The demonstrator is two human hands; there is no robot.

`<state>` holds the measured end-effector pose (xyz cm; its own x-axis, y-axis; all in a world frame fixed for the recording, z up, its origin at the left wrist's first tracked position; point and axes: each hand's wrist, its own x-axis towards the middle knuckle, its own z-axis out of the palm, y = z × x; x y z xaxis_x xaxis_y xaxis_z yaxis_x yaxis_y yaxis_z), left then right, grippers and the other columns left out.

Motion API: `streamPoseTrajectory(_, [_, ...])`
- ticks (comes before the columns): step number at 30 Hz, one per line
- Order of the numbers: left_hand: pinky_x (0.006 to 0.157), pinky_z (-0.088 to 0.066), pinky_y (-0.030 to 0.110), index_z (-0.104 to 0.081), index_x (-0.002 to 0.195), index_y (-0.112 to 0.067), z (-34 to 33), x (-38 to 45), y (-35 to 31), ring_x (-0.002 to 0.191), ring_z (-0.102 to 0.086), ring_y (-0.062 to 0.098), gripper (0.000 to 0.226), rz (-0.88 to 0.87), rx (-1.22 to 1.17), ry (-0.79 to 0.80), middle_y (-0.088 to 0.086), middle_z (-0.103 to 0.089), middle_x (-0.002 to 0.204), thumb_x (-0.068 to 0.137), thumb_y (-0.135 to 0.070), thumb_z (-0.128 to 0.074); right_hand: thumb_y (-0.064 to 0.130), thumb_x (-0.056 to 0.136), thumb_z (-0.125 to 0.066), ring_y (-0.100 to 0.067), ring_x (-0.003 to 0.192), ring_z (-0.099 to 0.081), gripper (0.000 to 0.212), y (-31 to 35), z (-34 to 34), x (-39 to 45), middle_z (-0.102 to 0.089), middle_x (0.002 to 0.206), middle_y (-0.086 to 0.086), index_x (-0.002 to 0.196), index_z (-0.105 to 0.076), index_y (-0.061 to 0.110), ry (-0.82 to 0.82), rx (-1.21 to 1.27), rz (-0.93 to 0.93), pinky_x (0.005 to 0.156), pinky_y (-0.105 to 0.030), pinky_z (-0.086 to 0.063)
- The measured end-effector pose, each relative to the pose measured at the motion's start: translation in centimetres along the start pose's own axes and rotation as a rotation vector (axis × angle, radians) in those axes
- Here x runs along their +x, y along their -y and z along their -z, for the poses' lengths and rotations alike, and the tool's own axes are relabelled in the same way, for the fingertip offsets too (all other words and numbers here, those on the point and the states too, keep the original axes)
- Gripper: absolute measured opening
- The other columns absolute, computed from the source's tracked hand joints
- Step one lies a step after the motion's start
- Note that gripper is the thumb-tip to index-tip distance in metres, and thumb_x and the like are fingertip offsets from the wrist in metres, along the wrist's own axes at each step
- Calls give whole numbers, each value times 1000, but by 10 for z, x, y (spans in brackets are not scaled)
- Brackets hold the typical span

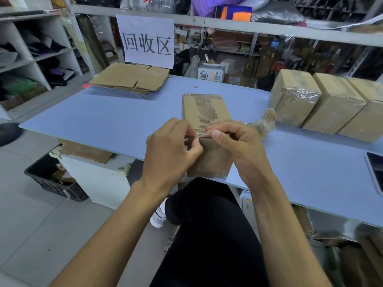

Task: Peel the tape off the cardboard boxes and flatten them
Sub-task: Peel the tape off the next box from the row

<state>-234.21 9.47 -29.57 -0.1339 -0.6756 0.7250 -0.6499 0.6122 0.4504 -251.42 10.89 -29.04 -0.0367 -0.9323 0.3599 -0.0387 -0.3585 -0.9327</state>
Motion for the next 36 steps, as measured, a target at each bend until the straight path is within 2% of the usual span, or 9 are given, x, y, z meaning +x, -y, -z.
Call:
streamPoseTrajectory(6, [62,-56,43,-61,82,-11,16,12,14,73,-65,23,10,-190,50,212,0,-65,83,81,-19,-55,12,90,-70,-14,112,-61,11,1,4,2,-75,101,-2,84,-78,18,32,-78,-45,98,-29,-47])
streamPoseTrajectory(11, [69,-56,43,-67,86,-12,30,24,21,80,-69,22,8,-195,15,342,0,-72,87,87,-18,-62,25,81,-70,-24,110,-62,13,1,1,3,-73,104,-9,85,-79,16,3,-107,-64,97,-35,-50])
streamPoseTrajectory(15, [70,-47,30,-73,85,-14,34,50,23,76,-65,14,7,-124,-8,461,-3,-73,80,89,-9,-70,21,88,-71,-23,103,-65,10,4,2,4,-72,102,-12,86,-79,14,15,-92,-84,94,-36,-50])
streamPoseTrajectory(19, [76,-53,25,-73,88,-16,34,45,34,83,-68,10,20,5,-230,472,-4,-74,87,99,-21,-57,6,94,-66,-13,91,-64,16,8,1,3,-72,91,-3,83,-77,11,11,-68,-92,88,-30,-51])
streamPoseTrajectory(21, [85,-51,20,-72,95,-19,35,34,37,98,-67,7,12,65,-327,478,-10,-74,100,94,-26,-64,6,94,-66,-14,93,-64,14,7,0,3,-72,93,-4,85,-76,8,-6,-75,-96,90,-33,-51])
streamPoseTrajectory(26, [104,-45,28,-64,85,-15,29,27,42,120,-60,3,11,41,-316,397,-13,-70,119,88,-8,-73,9,93,-69,-6,90,-63,13,7,-5,4,-69,92,7,83,-77,15,-21,-106,-109,88,-27,-52])
streamPoseTrajectory(28, [101,-46,24,-60,84,-15,29,35,42,116,-62,-1,14,61,-316,441,-13,-73,112,92,-9,-69,10,93,-69,-3,89,-63,11,8,-4,4,-70,94,0,86,-77,11,-10,-123,-118,85,-23,-51])
streamPoseTrajectory(31, [87,-47,14,-57,85,-17,32,56,40,103,-67,-1,16,-10,-267,497,-8,-76,99,94,-7,-66,10,94,-69,-13,89,-63,11,10,-2,5,-71,97,-15,88,-76,3,7,-145,-120,86,-32,-51])
streamPoseTrajectory(36, [67,-44,16,-55,88,-18,28,79,35,79,-62,10,15,-68,-184,563,-4,-69,79,95,-7,-62,27,87,-68,-15,89,-61,21,13,-5,1,-70,98,-16,90,-75,7,13,-141,-104,84,-31,-48])
